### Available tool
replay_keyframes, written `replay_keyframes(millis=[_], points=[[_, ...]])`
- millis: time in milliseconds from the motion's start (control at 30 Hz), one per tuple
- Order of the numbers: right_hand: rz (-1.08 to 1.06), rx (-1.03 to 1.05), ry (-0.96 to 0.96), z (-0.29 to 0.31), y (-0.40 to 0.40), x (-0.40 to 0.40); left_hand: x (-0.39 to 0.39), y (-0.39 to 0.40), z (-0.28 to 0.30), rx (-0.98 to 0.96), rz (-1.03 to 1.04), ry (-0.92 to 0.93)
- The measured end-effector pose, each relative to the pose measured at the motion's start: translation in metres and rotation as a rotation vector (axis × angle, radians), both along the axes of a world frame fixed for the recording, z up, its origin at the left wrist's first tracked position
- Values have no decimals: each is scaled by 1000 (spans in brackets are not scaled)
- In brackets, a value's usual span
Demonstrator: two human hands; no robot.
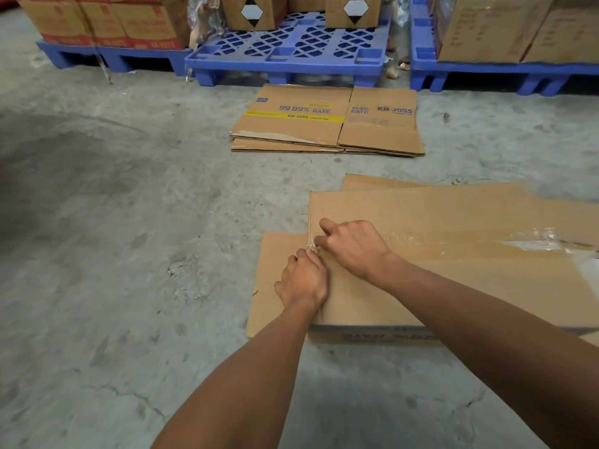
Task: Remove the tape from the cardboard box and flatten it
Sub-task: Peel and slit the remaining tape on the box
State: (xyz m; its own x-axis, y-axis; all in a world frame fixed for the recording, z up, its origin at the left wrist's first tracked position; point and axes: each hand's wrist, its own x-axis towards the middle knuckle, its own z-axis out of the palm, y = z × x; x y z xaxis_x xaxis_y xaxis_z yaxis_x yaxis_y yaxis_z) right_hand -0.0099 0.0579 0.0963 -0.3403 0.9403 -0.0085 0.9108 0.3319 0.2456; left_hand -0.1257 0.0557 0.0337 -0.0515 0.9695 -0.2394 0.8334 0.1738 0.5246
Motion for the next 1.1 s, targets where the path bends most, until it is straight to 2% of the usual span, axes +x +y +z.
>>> replay_keyframes(millis=[333, 500, 667, 833, 967, 1100], points=[[10, 23, -108, -9, -2, 24, 5, 2, -4, 86, -46, 92], [-6, 86, -94, -8, -6, 30, 6, 6, -3, 177, -114, 243], [-51, 82, -106, -7, -23, 66, 6, 10, -3, 208, -142, 277], [-98, 115, -27, -8, -30, 78, 6, 15, -1, 242, -169, 312], [-182, 4, 47, -9, -22, 62, -7, 41, 5, 291, -204, 398], [-220, -45, 116, -11, -12, 40, -5, 47, 5, 355, -326, 316]])
